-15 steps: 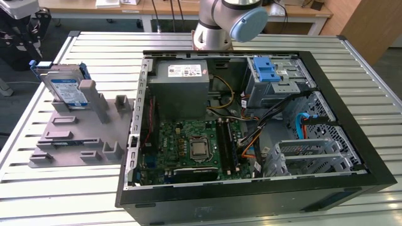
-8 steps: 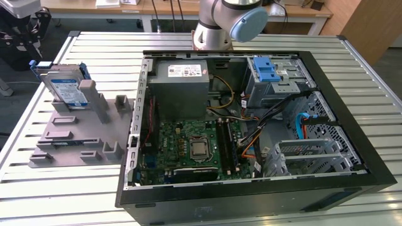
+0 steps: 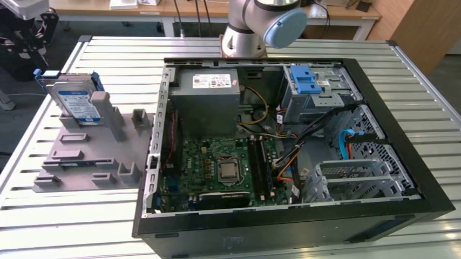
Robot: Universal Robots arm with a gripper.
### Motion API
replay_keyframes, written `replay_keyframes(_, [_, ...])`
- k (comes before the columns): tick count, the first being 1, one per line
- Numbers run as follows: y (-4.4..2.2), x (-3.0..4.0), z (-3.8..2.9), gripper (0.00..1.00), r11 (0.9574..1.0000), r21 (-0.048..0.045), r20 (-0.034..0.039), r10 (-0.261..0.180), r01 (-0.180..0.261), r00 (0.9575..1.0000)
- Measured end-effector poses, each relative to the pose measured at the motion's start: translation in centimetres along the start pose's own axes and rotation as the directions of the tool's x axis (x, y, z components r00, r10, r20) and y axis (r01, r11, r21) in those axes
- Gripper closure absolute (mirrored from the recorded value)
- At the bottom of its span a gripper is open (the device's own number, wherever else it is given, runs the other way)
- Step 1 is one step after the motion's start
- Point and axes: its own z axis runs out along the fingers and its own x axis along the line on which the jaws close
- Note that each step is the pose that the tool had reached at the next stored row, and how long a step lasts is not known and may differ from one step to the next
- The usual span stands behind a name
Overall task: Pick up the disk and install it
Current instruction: 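Pick up the disk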
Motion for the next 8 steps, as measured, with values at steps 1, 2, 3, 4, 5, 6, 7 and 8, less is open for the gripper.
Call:
replay_keyframes(1, [0.00,0.00,-0.01,0.89,1.0000,0.0000,-0.0004,-0.006,0.006,1.0000])
replay_keyframes(2, [0.00,0.00,-0.01,0.89,0.9999,0.0000,-0.0007,-0.013,0.013,0.9999])
replay_keyframes(3, [0.00,0.00,-0.01,0.89,0.9998,0.0000,-0.0010,-0.019,0.019,0.9998])
replay_keyframes(4, [0.00,0.00,-0.01,0.89,0.9997,0.0000,-0.0012,-0.025,0.025,0.9997])
replay_keyframes(5, [0.00,0.00,-0.01,0.89,0.9995,0.0000,-0.0015,-0.032,0.032,0.9995])
replay_keyframes(6, [0.00,0.00,-0.01,0.89,0.9993,0.0000,-0.0017,-0.038,0.038,0.9993])
replay_keyframes(7, [0.00,0.00,-0.01,0.89,0.9990,-0.0001,-0.0020,-0.044,0.044,0.9990])
replay_keyframes(8, [0.00,0.00,-0.01,0.89,0.9988,-0.0002,-0.0023,-0.050,0.050,0.9988])
